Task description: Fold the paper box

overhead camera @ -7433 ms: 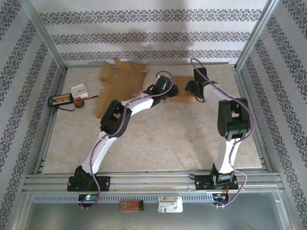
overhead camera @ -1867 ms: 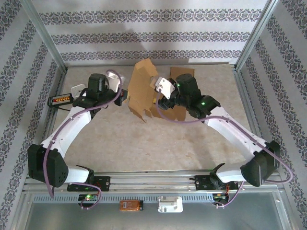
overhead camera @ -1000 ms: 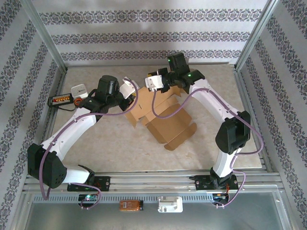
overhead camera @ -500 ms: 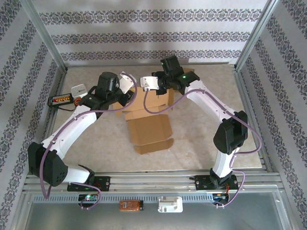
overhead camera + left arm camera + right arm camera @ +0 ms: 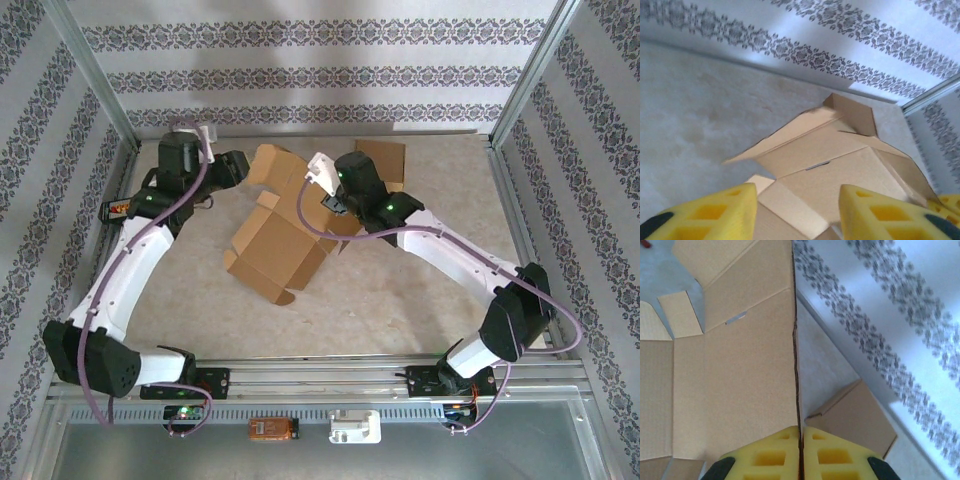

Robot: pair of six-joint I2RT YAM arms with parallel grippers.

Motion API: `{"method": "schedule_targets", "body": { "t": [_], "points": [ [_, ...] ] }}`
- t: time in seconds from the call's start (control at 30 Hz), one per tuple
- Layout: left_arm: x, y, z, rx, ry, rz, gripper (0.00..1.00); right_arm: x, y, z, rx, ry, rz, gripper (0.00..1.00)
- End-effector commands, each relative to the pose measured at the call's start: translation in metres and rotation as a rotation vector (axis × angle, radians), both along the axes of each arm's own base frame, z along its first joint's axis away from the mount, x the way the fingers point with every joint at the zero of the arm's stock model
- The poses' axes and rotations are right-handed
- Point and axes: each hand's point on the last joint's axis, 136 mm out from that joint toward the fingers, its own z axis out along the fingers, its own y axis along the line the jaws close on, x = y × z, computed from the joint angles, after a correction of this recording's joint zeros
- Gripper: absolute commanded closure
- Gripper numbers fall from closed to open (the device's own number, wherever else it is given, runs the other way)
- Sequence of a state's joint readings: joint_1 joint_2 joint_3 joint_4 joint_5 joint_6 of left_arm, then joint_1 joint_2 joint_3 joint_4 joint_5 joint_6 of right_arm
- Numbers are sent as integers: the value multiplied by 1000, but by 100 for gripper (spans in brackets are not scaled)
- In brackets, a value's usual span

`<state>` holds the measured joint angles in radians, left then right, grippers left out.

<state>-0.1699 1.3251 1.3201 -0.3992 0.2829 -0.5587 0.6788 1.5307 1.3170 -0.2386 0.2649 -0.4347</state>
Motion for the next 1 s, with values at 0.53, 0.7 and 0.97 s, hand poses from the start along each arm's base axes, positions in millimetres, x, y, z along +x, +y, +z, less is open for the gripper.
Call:
{"method": "schedule_targets", "body": {
  "t": [0.53, 0.7, 0.97],
  "points": [
    [44, -70, -76, -282, 252, -120, 66, -10, -2, -85, -214, -65, -23, 88],
    [50, -82, -92, -280, 278, -150, 68, -14, 11, -77, -283, -137, 14, 88],
    [50, -87, -129, -257, 350, -159, 77, -14, 21, -62, -304, -209, 33, 88]
  ]
}}
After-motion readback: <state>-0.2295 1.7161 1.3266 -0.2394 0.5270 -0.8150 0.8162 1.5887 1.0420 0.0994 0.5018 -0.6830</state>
